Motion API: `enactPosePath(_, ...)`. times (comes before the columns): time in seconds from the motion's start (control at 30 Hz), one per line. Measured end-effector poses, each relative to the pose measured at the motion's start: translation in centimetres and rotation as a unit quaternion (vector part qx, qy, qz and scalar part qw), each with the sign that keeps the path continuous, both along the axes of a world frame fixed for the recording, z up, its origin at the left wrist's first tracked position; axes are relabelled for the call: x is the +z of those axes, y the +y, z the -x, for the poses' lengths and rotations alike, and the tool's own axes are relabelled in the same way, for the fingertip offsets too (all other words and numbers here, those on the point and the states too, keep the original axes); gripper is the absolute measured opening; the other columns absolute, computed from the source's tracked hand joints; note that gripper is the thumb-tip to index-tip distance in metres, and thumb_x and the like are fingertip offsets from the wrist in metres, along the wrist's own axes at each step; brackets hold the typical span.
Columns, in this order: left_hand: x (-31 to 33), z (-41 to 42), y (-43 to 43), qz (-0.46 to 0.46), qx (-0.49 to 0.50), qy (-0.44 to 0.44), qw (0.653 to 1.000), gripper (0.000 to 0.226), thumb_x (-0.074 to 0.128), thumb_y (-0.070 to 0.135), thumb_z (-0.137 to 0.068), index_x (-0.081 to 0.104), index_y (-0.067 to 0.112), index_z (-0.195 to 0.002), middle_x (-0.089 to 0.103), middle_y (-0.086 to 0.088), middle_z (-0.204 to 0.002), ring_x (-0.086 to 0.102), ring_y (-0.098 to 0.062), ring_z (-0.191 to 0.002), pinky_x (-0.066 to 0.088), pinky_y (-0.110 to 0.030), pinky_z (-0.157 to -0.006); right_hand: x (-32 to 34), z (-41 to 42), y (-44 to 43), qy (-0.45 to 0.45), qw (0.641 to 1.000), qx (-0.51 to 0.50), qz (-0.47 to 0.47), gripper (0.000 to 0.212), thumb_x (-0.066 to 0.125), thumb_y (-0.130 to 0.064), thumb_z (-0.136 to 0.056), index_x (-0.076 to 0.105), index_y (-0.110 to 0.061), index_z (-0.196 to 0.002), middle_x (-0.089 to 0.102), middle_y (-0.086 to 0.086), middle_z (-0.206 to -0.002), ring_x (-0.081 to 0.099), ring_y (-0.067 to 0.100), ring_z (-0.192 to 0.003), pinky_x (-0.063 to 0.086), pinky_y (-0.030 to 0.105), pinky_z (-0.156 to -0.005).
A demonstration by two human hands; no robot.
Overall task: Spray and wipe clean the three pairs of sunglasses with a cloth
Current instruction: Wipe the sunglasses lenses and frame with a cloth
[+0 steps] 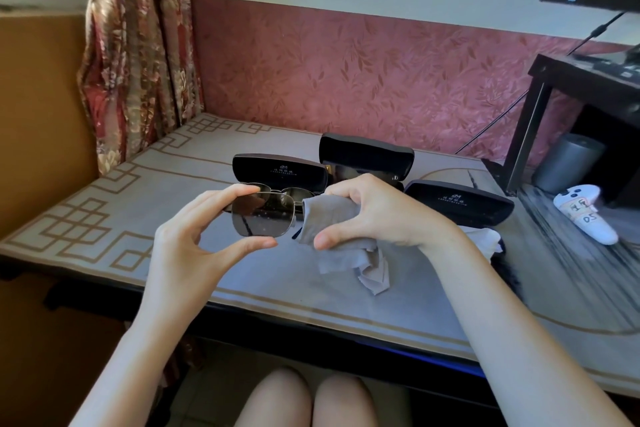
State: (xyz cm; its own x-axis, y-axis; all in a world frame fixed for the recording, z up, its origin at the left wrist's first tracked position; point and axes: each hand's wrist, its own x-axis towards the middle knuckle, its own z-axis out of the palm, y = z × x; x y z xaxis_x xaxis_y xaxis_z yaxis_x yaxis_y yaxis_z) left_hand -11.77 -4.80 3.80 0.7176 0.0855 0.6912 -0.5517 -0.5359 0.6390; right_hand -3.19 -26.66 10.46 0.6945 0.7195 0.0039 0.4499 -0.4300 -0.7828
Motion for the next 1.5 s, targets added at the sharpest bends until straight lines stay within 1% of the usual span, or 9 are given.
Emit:
enactPosePath(0.17, 0.0, 0.0, -0.3, 0.024, -0.013, -0.005, 1.0, 0.057, 0.076, 0.043, -0.068, 0.061, 0.027, -0.12, 0.067, 0.012, -0.11, 0.063, -0.014, -0.11, 0.045, -0.024, -0.101, 0.1, 0.4, 0.4, -0.002, 0.998, -0.016, -0.069, 0.048, 0.065, -0.03, -0.089, 0.05, 0.011, -0.069, 0.03, 0.005, -0.06, 0.029, 0.014, -0.055, 0.021, 0.025, -0.052)
enactPosePath(0.3, 0.3, 0.0, -0.5, 0.029, -0.013, -0.003, 0.999, 0.054, 0.078, 0.042, -0.068, 0.06, 0.032, -0.119, 0.067, 0.017, -0.108, 0.063, -0.013, -0.109, 0.045, -0.023, -0.1, -0.1, 0.6, 0.7, 0.015, 0.995, -0.028, -0.096, 0.06, 0.053, -0.043, -0.089, 0.057, 0.017, -0.093, 0.025, 0.009, -0.071, 0.022, 0.024, -0.065, 0.02, 0.029, -0.056)
enactPosePath(0.37, 0.4, 0.0, -0.6, 0.026, -0.01, -0.004, 1.0, 0.054, 0.08, 0.041, -0.069, 0.06, 0.033, -0.118, 0.066, 0.018, -0.107, 0.063, -0.012, -0.108, 0.045, -0.023, -0.099, -0.1, 0.6, 0.4, 0.052, 0.991, -0.033, -0.12, 0.041, 0.051, -0.038, -0.09, 0.063, 0.001, -0.09, 0.019, 0.008, -0.072, 0.018, 0.022, -0.064, 0.018, 0.026, -0.052)
enactPosePath(0.53, 0.4, -0.1, -0.7, 0.03, -0.005, -0.002, 1.0, 0.054, 0.08, 0.042, -0.07, 0.061, 0.029, -0.118, 0.067, 0.011, -0.109, 0.063, -0.016, -0.11, 0.045, -0.025, -0.1, -0.3, -0.4, -1.0, 0.018, 0.994, -0.005, -0.106, 0.034, 0.047, -0.015, -0.101, 0.058, -0.023, -0.069, 0.047, -0.019, -0.064, 0.045, -0.004, -0.066, 0.037, 0.012, -0.071)
enactPosePath(0.63, 0.4, -0.2, -0.7, 0.032, -0.01, -0.001, 0.999, 0.055, 0.075, 0.046, -0.067, 0.06, 0.033, -0.119, 0.067, 0.015, -0.109, 0.063, -0.015, -0.111, 0.044, -0.022, -0.1, -0.2, -0.5, -2.0, 0.04, 0.993, 0.031, -0.103, 0.032, 0.051, -0.007, -0.097, 0.071, -0.033, -0.098, 0.068, -0.021, -0.09, 0.061, -0.004, -0.096, 0.043, 0.012, -0.086)
enactPosePath(0.83, 0.3, -0.2, -0.9, 0.026, -0.007, -0.009, 1.0, 0.054, 0.075, 0.047, -0.066, 0.059, 0.039, -0.117, 0.066, 0.021, -0.109, 0.063, -0.012, -0.109, 0.045, -0.022, -0.099, -0.4, -0.9, -3.4, 0.092, 0.99, 0.062, -0.091, 0.037, 0.066, 0.004, -0.084, 0.061, -0.011, -0.117, 0.069, -0.014, -0.1, 0.064, 0.002, -0.097, 0.047, 0.014, -0.081)
enactPosePath(1.07, 0.1, -0.1, -1.3, 0.002, -0.002, -0.005, 1.0, 0.056, 0.074, 0.048, -0.066, 0.06, 0.032, -0.118, 0.066, 0.015, -0.11, 0.062, -0.013, -0.11, 0.049, -0.03, -0.098, 0.0, -0.1, -2.8, 0.093, 0.994, 0.052, -0.032, 0.026, 0.076, 0.005, -0.076, 0.061, -0.011, -0.093, 0.067, -0.007, -0.076, 0.064, 0.005, -0.068, 0.049, 0.016, -0.058)
enactPosePath(1.37, 0.2, -0.1, -1.2, 0.003, -0.001, -0.004, 1.0, 0.056, 0.08, 0.042, -0.068, 0.061, 0.029, -0.118, 0.066, 0.013, -0.111, 0.062, -0.011, -0.11, 0.045, -0.022, -0.1, -0.5, 0.0, -2.0, 0.031, 0.997, 0.011, -0.067, 0.016, 0.063, -0.023, -0.09, 0.063, -0.014, -0.077, 0.05, -0.003, -0.069, 0.046, 0.007, -0.066, 0.034, 0.016, -0.06)
enactPosePath(1.5, 0.3, -0.2, -1.2, 0.016, -0.004, -0.001, 1.0, 0.055, 0.081, 0.04, -0.067, 0.06, 0.032, -0.118, 0.066, 0.016, -0.11, 0.062, -0.009, -0.11, 0.044, -0.02, -0.099, -0.4, -0.2, -2.6, 0.04, 0.997, 0.029, -0.066, 0.019, 0.049, -0.02, -0.099, 0.067, -0.021, -0.105, 0.065, -0.019, -0.088, 0.058, -0.002, -0.089, 0.041, 0.013, -0.082)
